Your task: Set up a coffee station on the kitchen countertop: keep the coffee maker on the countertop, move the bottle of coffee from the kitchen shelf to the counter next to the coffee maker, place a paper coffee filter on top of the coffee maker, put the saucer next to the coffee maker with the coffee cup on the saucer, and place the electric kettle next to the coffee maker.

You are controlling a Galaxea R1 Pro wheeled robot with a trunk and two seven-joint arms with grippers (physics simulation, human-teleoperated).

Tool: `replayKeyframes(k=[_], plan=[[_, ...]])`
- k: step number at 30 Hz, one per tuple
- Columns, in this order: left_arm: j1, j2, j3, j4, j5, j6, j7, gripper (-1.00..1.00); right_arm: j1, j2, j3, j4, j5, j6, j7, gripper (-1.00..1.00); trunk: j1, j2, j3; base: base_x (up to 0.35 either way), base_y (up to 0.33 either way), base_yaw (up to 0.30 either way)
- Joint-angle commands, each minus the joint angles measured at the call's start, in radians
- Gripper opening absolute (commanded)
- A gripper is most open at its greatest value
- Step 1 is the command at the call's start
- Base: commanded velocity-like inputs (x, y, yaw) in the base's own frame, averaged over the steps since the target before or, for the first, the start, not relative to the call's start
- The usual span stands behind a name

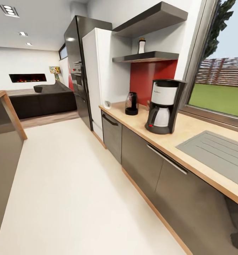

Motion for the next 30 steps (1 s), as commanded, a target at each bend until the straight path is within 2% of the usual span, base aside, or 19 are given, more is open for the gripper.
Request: replayKeyframes(k=[1, 11, 30], plan=[[-0.001, 0.000, 0.006, 0.001, -0.009, -0.004, 0.000, 1.00, 0.000, 0.000, -0.001, 0.000, 0.001, -0.003, 0.000, 1.00, 0.001, 0.000, -0.001, 0.339, 0.049, 0.000], [-0.001, 0.001, 0.006, 0.001, -0.008, -0.004, 0.000, 1.00, 0.000, 0.000, -0.001, -0.001, 0.000, -0.003, 0.000, 1.00, 0.001, 0.000, -0.001, 0.327, 0.149, 0.000], [-0.001, 0.001, 0.006, 0.001, -0.008, -0.004, 0.000, 1.00, 0.000, 0.001, 0.000, -0.001, 0.000, -0.003, 0.000, 1.00, 0.001, 0.000, -0.001, 0.297, 0.217, 0.010]])
